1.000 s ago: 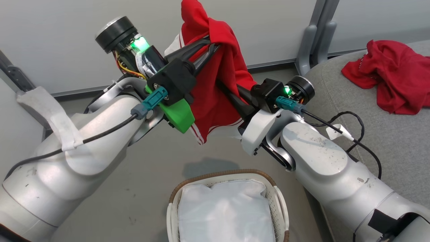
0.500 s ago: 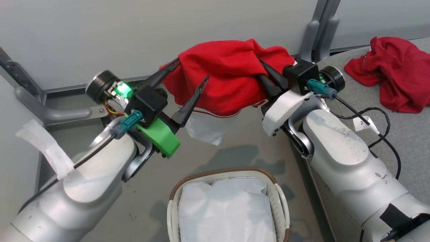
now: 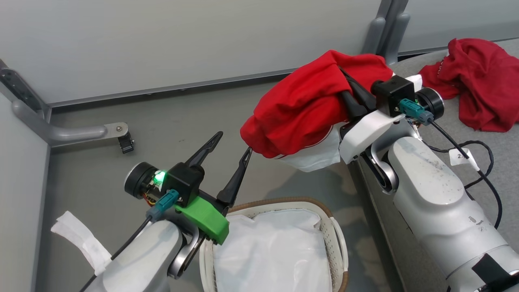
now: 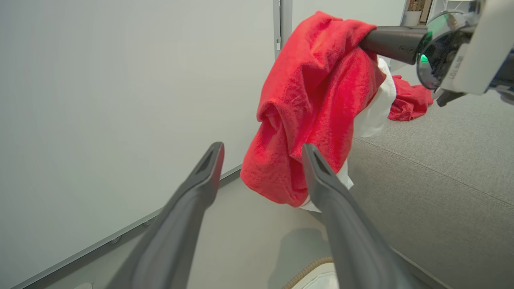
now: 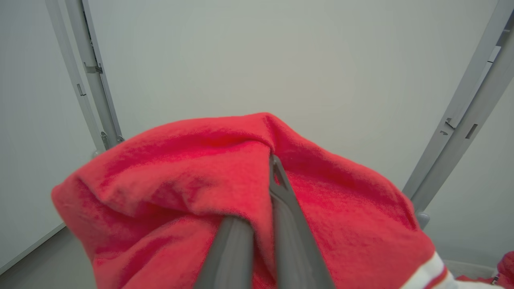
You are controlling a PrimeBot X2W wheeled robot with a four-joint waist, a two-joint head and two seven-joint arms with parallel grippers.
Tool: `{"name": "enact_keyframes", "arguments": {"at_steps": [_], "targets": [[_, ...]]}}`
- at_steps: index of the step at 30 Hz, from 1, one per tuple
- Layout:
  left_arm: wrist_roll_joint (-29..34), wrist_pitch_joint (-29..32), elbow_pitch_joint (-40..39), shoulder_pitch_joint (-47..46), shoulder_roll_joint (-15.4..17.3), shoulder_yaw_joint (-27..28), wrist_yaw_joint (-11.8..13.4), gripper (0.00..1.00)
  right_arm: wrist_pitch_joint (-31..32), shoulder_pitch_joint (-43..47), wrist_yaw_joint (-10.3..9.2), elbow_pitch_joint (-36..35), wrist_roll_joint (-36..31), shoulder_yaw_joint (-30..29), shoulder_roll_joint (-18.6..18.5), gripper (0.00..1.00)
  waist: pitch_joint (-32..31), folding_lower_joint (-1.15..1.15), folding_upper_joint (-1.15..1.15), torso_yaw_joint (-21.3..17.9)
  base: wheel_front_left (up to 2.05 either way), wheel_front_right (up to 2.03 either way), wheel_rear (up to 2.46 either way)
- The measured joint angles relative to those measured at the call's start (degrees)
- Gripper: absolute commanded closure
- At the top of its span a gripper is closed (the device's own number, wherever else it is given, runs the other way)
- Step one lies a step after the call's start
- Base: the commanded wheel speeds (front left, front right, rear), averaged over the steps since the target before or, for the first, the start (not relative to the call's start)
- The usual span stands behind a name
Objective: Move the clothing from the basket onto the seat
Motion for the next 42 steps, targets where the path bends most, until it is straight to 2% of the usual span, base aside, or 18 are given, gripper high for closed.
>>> {"name": "enact_keyframes", "arguments": {"at_steps": [13,19,32,39,42], "targets": [[5.97,-0.01,0.25,2.48,-3.38,4.43,-2.85,0.0,0.0,0.79,0.0,-0.13,-2.1,-2.83,-0.18,1.0,1.43,0.0,0.0,-4.8,0.0,0.0,0.0],[7.35,-0.09,1.14,2.53,-3.75,5.27,-3.8,0.0,0.01,1.8,0.0,-0.63,-3.14,-5.41,-0.96,1.0,2.49,0.0,0.0,-10.16,0.0,0.0,0.0],[9.69,-0.07,2.46,0.64,-3.94,3.71,-5.58,0.0,0.0,6.3,0.0,-2.55,-4.44,-10.94,-0.7,1.0,6.38,0.0,0.0,-25.55,0.0,0.0,0.0],[9.67,0.09,3.21,-0.32,-3.75,3.37,-5.8,0.0,0.0,6.43,0.0,-1.13,-5.03,-11.33,0.54,1.0,10.01,0.0,0.0,-29.32,0.0,0.0,0.0],[9.67,0.09,2.72,-0.42,-3.76,3.31,-5.55,0.0,0.0,4.05,0.0,1.56,-5.02,-11.12,-1.07,1.0,11.5,0.0,0.0,-29.54,0.0,0.0,0.0]]}}
